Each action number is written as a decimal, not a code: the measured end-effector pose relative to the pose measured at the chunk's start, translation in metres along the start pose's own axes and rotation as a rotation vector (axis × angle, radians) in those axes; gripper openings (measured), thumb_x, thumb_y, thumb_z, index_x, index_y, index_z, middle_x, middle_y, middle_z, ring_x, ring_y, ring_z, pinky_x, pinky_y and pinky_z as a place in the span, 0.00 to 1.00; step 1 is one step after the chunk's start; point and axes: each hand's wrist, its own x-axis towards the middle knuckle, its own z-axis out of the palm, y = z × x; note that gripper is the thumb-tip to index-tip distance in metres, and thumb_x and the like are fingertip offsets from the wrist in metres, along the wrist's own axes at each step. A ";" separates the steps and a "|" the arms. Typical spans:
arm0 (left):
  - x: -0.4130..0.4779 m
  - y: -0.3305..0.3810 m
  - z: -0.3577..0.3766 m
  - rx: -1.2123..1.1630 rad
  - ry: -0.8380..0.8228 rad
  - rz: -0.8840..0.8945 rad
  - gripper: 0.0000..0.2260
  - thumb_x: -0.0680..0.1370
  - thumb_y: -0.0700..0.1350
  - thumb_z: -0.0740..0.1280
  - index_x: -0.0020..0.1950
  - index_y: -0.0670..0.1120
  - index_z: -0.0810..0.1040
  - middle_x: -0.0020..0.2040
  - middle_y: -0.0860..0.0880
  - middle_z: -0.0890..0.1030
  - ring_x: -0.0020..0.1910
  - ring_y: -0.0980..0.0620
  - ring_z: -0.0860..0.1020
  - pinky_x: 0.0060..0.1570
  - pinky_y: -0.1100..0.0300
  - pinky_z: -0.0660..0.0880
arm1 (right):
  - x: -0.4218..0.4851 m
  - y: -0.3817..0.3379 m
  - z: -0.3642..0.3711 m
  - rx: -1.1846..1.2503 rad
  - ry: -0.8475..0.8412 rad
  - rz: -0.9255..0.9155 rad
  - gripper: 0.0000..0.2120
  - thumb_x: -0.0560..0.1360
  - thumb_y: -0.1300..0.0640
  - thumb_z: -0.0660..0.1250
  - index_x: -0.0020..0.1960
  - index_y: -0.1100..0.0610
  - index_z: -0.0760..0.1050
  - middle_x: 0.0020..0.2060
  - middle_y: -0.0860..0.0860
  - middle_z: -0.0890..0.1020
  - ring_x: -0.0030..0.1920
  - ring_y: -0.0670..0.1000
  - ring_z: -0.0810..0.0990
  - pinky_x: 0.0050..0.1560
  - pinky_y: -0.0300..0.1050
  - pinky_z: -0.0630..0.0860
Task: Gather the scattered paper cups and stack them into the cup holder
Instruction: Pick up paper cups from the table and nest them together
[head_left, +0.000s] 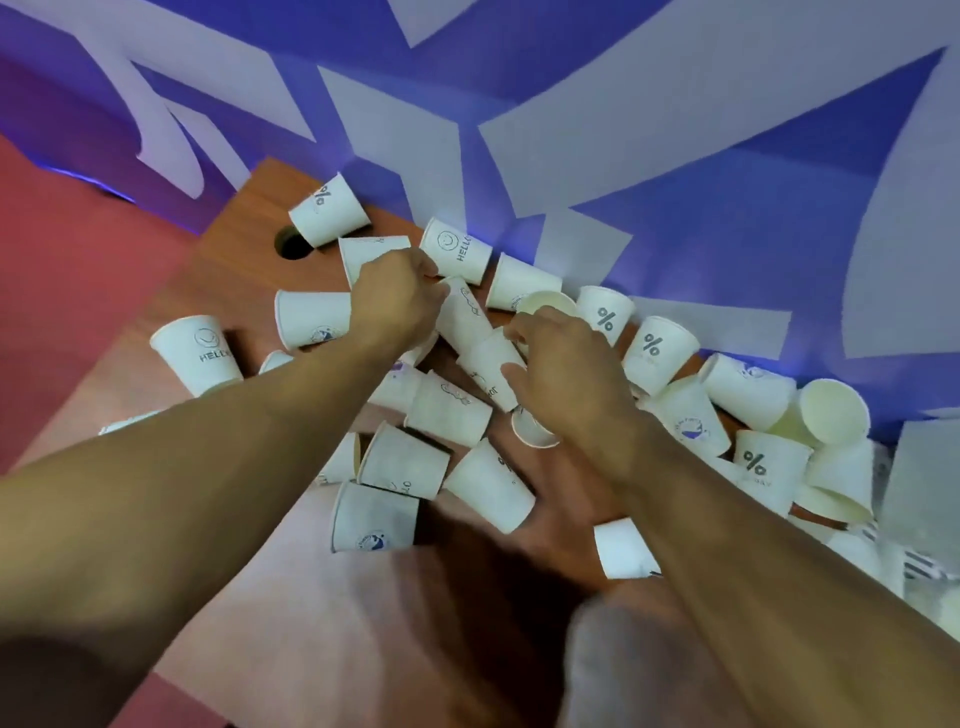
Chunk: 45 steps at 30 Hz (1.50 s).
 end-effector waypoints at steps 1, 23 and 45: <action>0.007 -0.004 0.002 0.005 -0.027 -0.010 0.14 0.76 0.52 0.70 0.59 0.49 0.79 0.57 0.49 0.82 0.57 0.46 0.78 0.57 0.51 0.75 | 0.009 -0.003 0.003 -0.011 -0.018 -0.007 0.17 0.75 0.50 0.68 0.63 0.50 0.74 0.54 0.49 0.76 0.50 0.56 0.79 0.46 0.52 0.78; 0.031 -0.011 -0.022 -0.085 -0.166 0.162 0.04 0.76 0.48 0.71 0.49 0.51 0.81 0.45 0.52 0.81 0.45 0.52 0.77 0.44 0.62 0.68 | 0.048 -0.034 0.016 -0.217 -0.255 -0.041 0.10 0.79 0.55 0.61 0.58 0.56 0.77 0.52 0.55 0.79 0.48 0.58 0.79 0.44 0.50 0.74; -0.133 0.144 -0.079 -0.128 0.180 0.686 0.04 0.78 0.51 0.67 0.49 0.52 0.80 0.46 0.58 0.79 0.39 0.57 0.70 0.45 0.63 0.66 | -0.145 0.015 -0.116 0.030 0.584 0.122 0.02 0.76 0.56 0.68 0.45 0.55 0.77 0.41 0.50 0.79 0.38 0.54 0.76 0.37 0.44 0.70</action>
